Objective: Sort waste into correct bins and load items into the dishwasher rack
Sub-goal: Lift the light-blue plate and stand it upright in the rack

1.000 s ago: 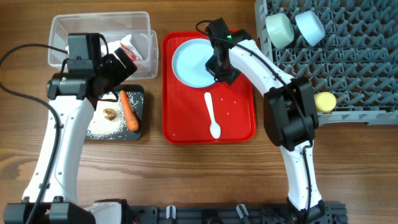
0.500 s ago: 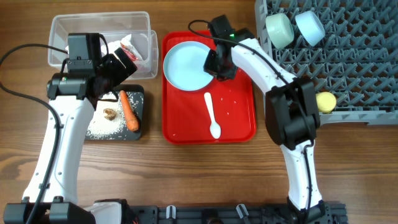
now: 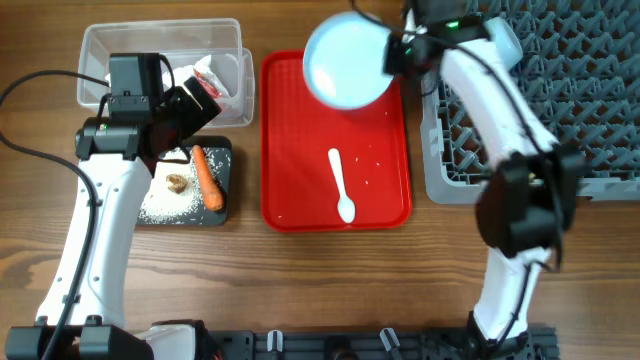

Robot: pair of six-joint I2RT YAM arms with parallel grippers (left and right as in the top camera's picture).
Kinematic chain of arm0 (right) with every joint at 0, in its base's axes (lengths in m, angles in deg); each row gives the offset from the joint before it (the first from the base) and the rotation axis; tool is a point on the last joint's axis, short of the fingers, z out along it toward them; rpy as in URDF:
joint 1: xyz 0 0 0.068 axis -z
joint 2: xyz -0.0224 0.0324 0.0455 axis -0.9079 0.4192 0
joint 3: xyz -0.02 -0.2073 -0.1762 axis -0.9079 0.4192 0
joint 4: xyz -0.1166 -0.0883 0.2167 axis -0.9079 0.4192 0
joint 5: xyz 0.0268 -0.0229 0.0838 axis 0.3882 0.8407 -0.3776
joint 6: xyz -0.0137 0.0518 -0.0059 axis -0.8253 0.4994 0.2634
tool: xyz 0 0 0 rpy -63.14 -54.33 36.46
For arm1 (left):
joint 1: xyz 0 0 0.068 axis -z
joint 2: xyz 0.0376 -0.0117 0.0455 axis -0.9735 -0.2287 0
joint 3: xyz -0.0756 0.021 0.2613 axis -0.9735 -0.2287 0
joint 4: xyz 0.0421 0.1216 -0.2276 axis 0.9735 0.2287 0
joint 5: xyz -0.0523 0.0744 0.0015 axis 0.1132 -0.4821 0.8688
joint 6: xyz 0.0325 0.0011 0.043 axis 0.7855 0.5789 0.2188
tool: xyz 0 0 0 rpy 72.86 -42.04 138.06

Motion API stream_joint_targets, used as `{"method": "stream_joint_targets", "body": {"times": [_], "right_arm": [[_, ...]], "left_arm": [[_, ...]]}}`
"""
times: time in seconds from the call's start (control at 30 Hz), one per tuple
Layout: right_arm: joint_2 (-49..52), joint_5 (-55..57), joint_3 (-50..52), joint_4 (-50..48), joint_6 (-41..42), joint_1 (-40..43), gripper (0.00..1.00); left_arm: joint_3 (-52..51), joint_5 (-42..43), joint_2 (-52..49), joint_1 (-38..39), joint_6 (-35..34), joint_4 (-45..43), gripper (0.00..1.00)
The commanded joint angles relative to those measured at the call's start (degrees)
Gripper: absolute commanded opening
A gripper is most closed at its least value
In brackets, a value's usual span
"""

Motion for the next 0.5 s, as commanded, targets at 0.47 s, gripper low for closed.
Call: {"method": "stream_joint_targets", "body": {"times": [0.47], "right_arm": [[-14.67,52.94,-1.40,-7.54,-20.02,7.21,0.04]], "left_arm": [[0.46,0.24,-0.33,-0.24,-0.55,-0.13,1.00]]}}
